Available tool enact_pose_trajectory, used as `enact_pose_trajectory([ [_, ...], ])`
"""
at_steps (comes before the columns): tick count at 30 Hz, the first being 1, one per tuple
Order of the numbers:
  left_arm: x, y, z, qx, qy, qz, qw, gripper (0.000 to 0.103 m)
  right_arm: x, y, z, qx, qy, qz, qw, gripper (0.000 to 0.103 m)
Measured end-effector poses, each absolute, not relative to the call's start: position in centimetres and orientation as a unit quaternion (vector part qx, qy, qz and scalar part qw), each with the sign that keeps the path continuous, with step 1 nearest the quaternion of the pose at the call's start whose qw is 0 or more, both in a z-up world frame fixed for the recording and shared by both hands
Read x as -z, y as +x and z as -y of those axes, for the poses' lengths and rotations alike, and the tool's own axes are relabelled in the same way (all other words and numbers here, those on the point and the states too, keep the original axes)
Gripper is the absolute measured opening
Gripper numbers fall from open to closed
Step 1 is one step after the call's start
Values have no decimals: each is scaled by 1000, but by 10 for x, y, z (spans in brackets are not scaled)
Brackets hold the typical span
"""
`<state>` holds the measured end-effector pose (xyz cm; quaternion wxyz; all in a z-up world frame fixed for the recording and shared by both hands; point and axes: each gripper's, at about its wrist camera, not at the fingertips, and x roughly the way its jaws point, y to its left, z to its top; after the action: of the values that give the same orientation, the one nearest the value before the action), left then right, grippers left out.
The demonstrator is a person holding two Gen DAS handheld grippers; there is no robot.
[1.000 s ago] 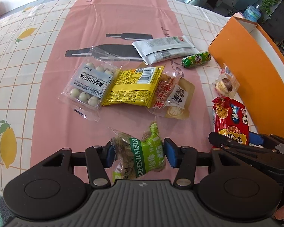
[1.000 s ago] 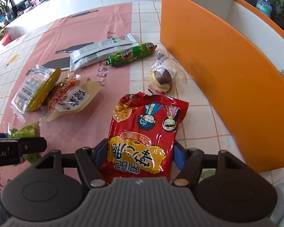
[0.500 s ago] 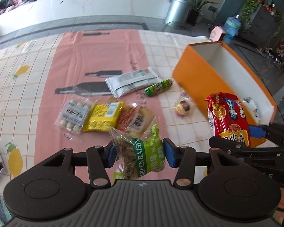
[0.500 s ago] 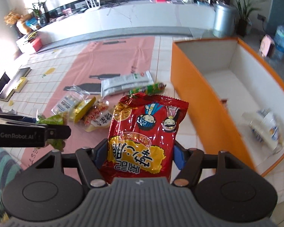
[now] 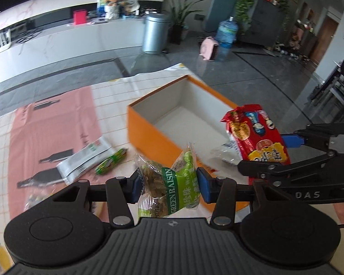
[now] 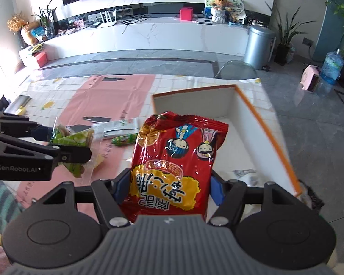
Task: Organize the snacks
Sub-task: 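Carry both held bags over the orange box with both tools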
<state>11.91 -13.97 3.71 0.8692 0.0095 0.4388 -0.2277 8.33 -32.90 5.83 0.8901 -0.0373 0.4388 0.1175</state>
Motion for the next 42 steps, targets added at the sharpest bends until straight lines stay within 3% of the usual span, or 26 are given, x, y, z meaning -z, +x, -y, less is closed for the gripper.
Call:
enact_pose_trajectory([
  [10, -29, 159, 206, 292, 68, -447, 843, 55, -40, 120, 384, -100, -77, -467, 875, 66],
  [21, 16, 201, 262, 321, 169, -490, 793, 55, 15, 169, 408, -116, -95, -525, 838, 66],
  [37, 53, 227, 276, 274, 233, -488, 795, 55, 68, 199, 382, -175, -139, -545, 808, 66],
  [42, 65, 240, 268, 274, 210, -505, 791, 56, 74, 211, 377, -184, -152, -551, 800, 67],
])
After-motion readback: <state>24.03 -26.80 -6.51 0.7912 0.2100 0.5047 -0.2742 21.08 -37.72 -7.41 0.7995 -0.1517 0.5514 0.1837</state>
